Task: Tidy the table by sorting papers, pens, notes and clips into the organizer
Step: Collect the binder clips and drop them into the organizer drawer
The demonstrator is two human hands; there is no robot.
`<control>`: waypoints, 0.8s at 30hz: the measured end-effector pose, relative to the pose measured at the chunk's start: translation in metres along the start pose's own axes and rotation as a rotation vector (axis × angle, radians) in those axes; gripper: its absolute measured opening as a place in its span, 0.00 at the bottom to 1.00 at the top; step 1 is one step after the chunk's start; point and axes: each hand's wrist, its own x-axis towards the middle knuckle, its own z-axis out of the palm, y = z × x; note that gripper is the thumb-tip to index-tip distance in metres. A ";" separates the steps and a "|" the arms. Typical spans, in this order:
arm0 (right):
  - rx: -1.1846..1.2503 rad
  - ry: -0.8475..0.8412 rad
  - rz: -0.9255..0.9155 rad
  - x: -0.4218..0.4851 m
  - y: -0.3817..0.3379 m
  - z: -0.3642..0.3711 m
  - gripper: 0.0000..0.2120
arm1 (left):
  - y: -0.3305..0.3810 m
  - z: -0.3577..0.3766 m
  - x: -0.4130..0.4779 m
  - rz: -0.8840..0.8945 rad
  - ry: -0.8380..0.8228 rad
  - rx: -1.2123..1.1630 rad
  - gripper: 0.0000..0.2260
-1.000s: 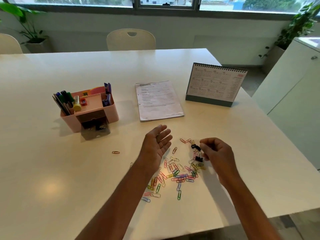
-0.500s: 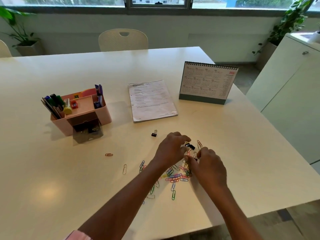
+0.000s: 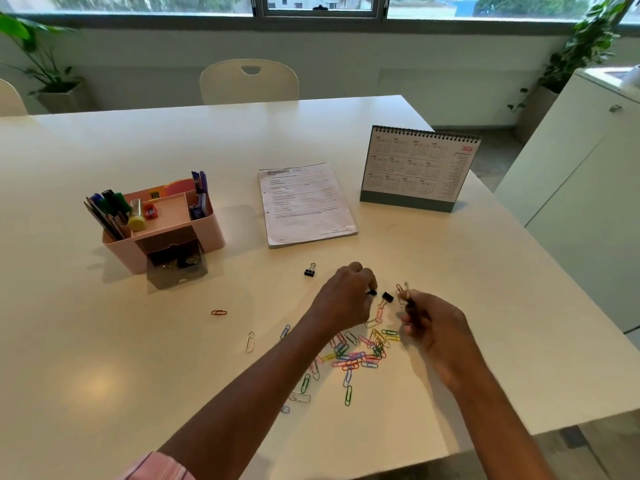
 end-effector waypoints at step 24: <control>-1.192 -0.160 -0.464 0.052 -0.016 0.007 0.08 | -0.042 -0.044 -0.036 -0.336 0.220 -0.534 0.10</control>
